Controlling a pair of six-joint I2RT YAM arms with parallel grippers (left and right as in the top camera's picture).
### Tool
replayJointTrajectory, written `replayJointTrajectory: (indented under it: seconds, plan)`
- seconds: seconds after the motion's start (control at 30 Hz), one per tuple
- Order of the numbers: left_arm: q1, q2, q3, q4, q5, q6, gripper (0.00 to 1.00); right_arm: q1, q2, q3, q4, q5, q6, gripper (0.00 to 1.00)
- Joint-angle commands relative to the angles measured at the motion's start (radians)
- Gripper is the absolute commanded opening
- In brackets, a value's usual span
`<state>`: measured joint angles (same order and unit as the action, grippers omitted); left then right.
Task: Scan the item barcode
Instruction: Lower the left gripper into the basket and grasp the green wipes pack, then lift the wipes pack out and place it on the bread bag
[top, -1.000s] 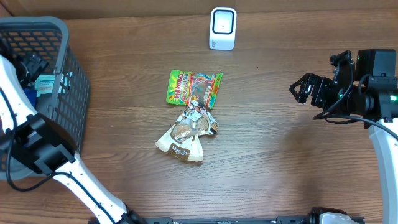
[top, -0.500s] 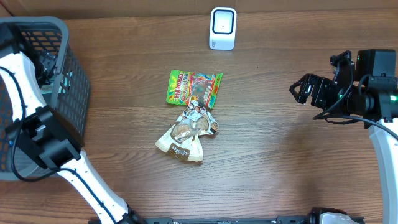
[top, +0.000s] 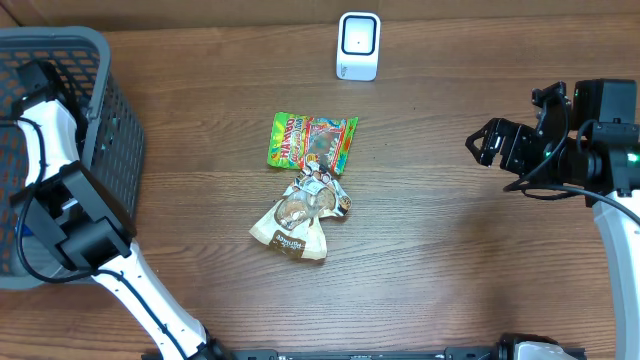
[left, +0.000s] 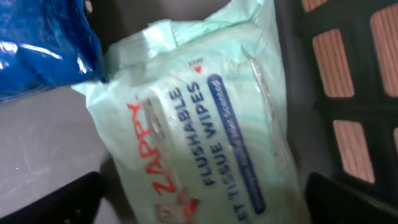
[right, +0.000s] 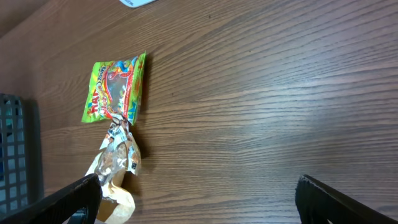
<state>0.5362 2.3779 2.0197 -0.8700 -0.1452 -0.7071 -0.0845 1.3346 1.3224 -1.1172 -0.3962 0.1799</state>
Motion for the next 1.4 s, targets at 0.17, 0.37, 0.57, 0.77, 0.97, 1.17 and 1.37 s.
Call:
replayJointTrajectory:
  seconds: [0.17,0.37,0.57,0.77,0.97,1.17,1.37]
  plan:
    - [-0.008,0.017,-0.053,-0.056,0.039,0.056,0.44,0.005,-0.002,0.026,0.005,-0.010,0.004,1.00]
    - [-0.008,-0.009,-0.053,-0.080,0.042,0.080,0.04,0.005,-0.002,0.026,0.008,-0.010,0.003,1.00]
    - [-0.008,-0.112,-0.053,-0.085,0.043,0.129,0.04,0.005,-0.002,0.026,0.008,-0.010,0.003,1.00]
    - [-0.008,-0.337,-0.053,-0.072,0.040,0.216,0.06,0.005,-0.002,0.026,0.008,-0.010,0.003,1.00]
    - [-0.009,-0.578,-0.053,-0.091,0.038,0.267,0.07,0.005,-0.002,0.026,0.008,-0.010,0.003,1.00]
    - [-0.038,-0.772,-0.053,-0.158,0.114,0.342,0.09,0.005,-0.002,0.026,0.009,-0.010,0.003,1.00]
    - [-0.191,-0.824,-0.053,-0.283,0.204,0.461,0.11,0.005,-0.002,0.026,0.017,-0.010,0.003,1.00]
